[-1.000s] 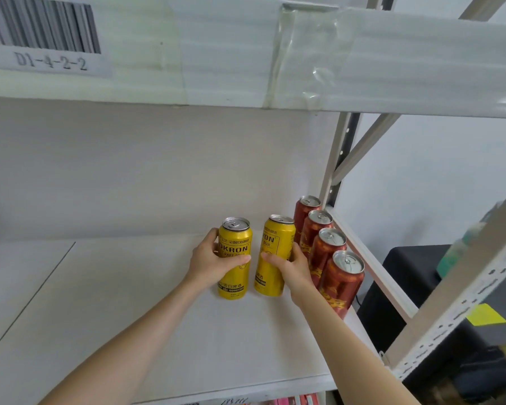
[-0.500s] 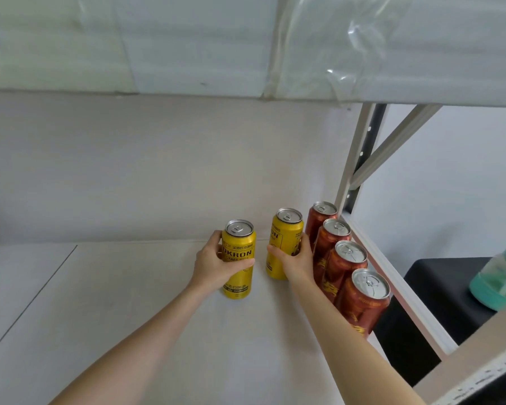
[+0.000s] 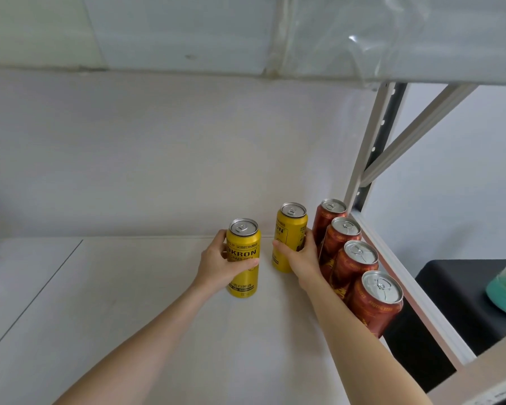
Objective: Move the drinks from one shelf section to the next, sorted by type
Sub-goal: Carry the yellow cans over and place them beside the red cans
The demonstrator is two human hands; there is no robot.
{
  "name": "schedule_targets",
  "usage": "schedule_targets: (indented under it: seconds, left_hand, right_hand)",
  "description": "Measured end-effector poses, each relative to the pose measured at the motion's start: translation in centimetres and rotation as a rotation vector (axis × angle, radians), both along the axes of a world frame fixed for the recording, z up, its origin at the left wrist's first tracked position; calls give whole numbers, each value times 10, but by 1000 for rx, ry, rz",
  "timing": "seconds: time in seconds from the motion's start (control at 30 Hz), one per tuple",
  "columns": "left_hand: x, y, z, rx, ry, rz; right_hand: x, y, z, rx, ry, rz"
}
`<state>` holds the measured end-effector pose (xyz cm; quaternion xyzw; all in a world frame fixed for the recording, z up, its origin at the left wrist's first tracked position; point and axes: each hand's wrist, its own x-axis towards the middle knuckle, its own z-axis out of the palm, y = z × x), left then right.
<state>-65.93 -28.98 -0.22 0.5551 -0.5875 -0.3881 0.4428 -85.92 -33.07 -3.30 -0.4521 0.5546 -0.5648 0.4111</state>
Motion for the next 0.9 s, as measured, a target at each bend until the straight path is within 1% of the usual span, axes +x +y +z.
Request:
schedule_targets:
  seconds: [0.1, 0.33, 0.5, 0.6, 0.73, 0.9]
  left_hand:
    - [1, 1, 0, 13, 17, -14]
    - [7, 4, -3, 44, 40, -75]
    - [20, 9, -2, 145, 131, -154]
    - [25, 12, -1, 216, 185, -195]
    - [22, 12, 0, 235, 192, -199]
    - [14, 15, -1, 235, 211, -232]
  right_hand:
    - [1, 5, -2, 22, 2, -11]
    - [3, 42, -13, 59, -85, -51]
    - [11, 83, -29, 60, -18, -70]
    - [22, 96, -30, 70, 37, 11]
    - [35, 101, -24, 68, 93, 149]
    - [45, 103, -17, 30, 94, 197]
